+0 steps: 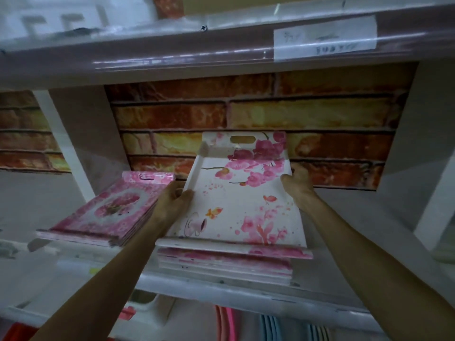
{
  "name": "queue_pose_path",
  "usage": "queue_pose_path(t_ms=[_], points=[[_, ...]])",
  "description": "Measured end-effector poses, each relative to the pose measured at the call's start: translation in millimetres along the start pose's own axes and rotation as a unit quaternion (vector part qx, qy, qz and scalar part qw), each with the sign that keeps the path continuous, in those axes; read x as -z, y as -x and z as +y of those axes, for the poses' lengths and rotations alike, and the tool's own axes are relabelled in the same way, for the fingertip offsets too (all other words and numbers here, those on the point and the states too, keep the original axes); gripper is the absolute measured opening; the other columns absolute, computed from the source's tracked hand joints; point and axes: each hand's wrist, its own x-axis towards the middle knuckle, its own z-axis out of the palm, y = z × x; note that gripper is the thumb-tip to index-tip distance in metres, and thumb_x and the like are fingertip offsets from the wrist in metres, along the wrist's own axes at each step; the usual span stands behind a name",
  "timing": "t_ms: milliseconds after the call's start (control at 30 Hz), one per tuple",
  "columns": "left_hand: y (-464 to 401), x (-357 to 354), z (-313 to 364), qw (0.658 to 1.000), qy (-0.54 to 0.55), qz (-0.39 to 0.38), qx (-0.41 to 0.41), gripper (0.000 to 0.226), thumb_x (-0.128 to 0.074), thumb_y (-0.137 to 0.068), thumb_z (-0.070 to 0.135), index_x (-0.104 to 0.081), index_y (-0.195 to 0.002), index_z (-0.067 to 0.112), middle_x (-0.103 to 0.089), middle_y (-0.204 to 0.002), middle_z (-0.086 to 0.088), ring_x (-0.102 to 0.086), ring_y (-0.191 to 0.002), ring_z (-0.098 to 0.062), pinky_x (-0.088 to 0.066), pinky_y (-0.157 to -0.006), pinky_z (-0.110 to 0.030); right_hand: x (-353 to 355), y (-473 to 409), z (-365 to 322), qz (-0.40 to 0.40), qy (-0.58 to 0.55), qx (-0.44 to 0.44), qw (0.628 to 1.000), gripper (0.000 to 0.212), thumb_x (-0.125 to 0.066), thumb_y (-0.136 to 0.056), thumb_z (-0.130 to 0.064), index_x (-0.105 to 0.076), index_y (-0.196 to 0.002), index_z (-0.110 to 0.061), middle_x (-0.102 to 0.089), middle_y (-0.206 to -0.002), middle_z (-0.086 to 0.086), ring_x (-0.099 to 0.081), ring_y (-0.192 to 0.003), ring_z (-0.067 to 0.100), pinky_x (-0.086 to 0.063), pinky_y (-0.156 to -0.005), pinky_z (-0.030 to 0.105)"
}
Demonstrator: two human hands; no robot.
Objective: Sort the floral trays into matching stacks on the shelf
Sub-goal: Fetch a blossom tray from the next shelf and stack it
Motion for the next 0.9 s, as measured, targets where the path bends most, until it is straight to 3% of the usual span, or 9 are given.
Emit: queue_pose_path(t_ms=[100,233,300,400,500,667,900], points=[[-9,-3,-14,1.000,-0.013,-0.019,0.000,0.020,-0.055,-0.097,0.017,-0.062,-0.115,0.013,-0.067,-0.104,-0.004,-0.064,-0.082,-0.014,-0.048,-0.060,-0.020,-7,4,3,0.009,0.037,0.001,0.999,0.027,-0.047,-0.089,0.002,-0.065,-0.109,-0.002,-0.063,-0.095,0.008,-0.058,-0.080,0.023,-0.038,-0.049,0.018],[-18,-3,-37,0.999,-0.009,-0.040,0.002,0.020,-0.056,-0.095,0.019,-0.061,-0.112,0.011,-0.068,-0.099,-0.006,-0.068,-0.090,-0.024,-0.053,-0.065,-0.028,-18,4,13,0.013,0.061,-0.001,0.998,0.026,-0.046,-0.089,0.004,-0.066,-0.106,0.001,-0.062,-0.093,0.011,-0.058,-0.080,0.025,-0.036,-0.048,0.016],[-21,-4,-46,0.999,-0.023,-0.045,0.015,0.020,-0.057,-0.094,0.022,-0.061,-0.110,0.012,-0.068,-0.096,-0.003,-0.068,-0.089,-0.025,-0.056,-0.067,-0.033,-23,6,19,0.011,0.071,-0.004,0.997,0.028,-0.046,-0.089,0.005,-0.066,-0.108,0.001,-0.065,-0.098,0.014,-0.060,-0.085,0.026,-0.038,-0.053,0.021],[-23,-5,-55,0.998,-0.025,-0.054,0.034,0.020,-0.055,-0.095,0.022,-0.061,-0.111,0.013,-0.068,-0.104,-0.007,-0.068,-0.092,-0.026,-0.059,-0.080,-0.046,-30,9,26,0.011,0.101,-0.008,0.995,0.034,-0.045,-0.089,0.003,-0.065,-0.115,-0.003,-0.068,-0.110,0.017,-0.063,-0.101,0.033,-0.039,-0.072,0.023],[-26,-5,-61,0.997,-0.044,-0.060,0.029,0.019,-0.053,-0.096,0.020,-0.059,-0.112,0.013,-0.067,-0.104,-0.007,-0.068,-0.090,-0.027,-0.060,-0.076,-0.044,-34,12,31,0.009,0.114,-0.017,0.993,0.034,-0.043,-0.089,0.002,-0.066,-0.114,-0.004,-0.068,-0.114,0.018,-0.063,-0.104,0.033,-0.038,-0.075,0.023],[-31,-9,-70,0.994,-0.077,-0.071,0.019,0.017,-0.053,-0.095,0.019,-0.060,-0.110,0.012,-0.067,-0.107,-0.009,-0.066,-0.088,-0.023,-0.053,-0.066,-0.029,-36,16,42,0.002,0.136,-0.025,0.990,0.030,-0.040,-0.089,0.003,-0.067,-0.101,-0.001,-0.070,-0.104,0.016,-0.058,-0.083,0.023,-0.043,-0.072,0.024],[-36,-12,-77,0.989,-0.116,-0.091,0.002,0.020,-0.052,-0.097,0.025,-0.056,-0.112,0.012,-0.065,-0.110,-0.008,-0.065,-0.089,-0.020,-0.050,-0.061,-0.024,-37,19,50,0.006,0.151,-0.006,0.989,0.030,-0.040,-0.092,0.001,-0.067,-0.102,-0.003,-0.070,-0.096,0.013,-0.063,-0.082,0.025,-0.045,-0.070,0.025]])
